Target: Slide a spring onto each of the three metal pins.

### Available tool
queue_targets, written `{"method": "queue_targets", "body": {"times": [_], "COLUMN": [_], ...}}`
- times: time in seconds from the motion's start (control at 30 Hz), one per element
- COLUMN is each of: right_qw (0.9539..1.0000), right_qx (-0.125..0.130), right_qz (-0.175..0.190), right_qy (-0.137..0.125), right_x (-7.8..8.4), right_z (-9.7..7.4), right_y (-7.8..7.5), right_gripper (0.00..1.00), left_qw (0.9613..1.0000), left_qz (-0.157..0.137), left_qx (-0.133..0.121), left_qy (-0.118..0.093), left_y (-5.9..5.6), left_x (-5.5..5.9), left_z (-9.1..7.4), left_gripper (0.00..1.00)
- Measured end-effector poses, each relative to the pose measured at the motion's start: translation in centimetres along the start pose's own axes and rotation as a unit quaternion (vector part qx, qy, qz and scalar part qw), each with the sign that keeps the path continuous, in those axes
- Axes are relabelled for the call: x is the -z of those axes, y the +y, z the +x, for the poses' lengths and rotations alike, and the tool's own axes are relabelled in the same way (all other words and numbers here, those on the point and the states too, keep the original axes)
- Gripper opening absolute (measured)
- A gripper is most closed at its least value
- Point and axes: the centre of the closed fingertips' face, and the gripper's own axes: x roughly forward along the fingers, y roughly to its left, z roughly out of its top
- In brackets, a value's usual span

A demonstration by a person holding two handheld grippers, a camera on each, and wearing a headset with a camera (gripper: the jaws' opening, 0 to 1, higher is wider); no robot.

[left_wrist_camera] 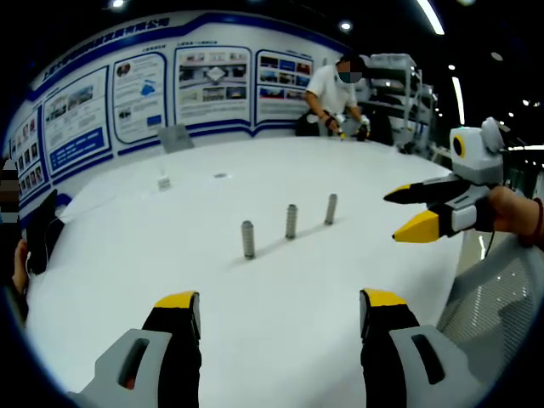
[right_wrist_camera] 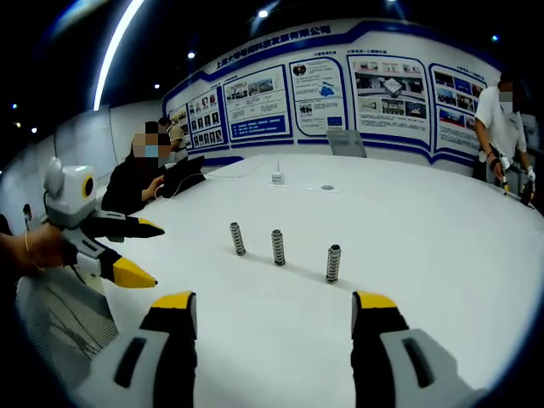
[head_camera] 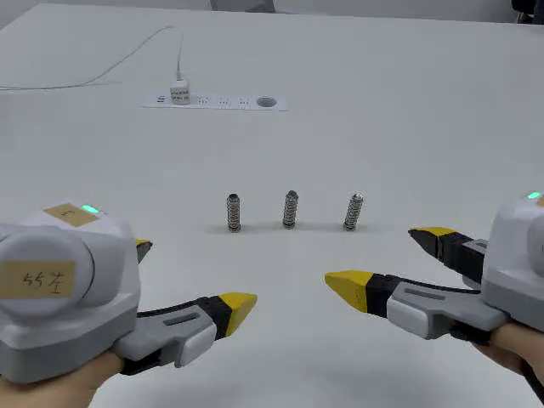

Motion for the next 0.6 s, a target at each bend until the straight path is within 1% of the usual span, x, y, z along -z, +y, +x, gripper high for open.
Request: {"method": "queue_targets", "body": {"times": [0.17,0.27,0.43,0.6], "right_qw": [1.0,0.9999,0.9999,0.9998], "right_qx": [-0.001,-0.004,-0.002,-0.002], "right_qz": [-0.002,0.002,0.004,-0.001], "right_qy": [0.005,0.011,0.013,0.019], "right_x": [0.2,0.5,0.57,0.8], "right_z": [0.1,0.17,0.13,0.08], "right_y": [0.03,0.1,-0.02,0.06], "right_gripper": [0.75,0.75,0.75,0.75], "left_qw": [1.0,1.0,1.0,1.0], "left_qz": [0.001,0.001,0.001,0.001], "left_qx": [-0.002,-0.003,-0.004,-0.004], "left_qy": [0.005,0.004,0.006,0.008], "left_y": [0.05,0.11,0.13,0.08], "left_x": [0.19,0.14,0.2,0.29], "left_z": [0.08,0.11,0.04,0.0], "left_gripper": [0.78,0.78,0.78,0.78]}}
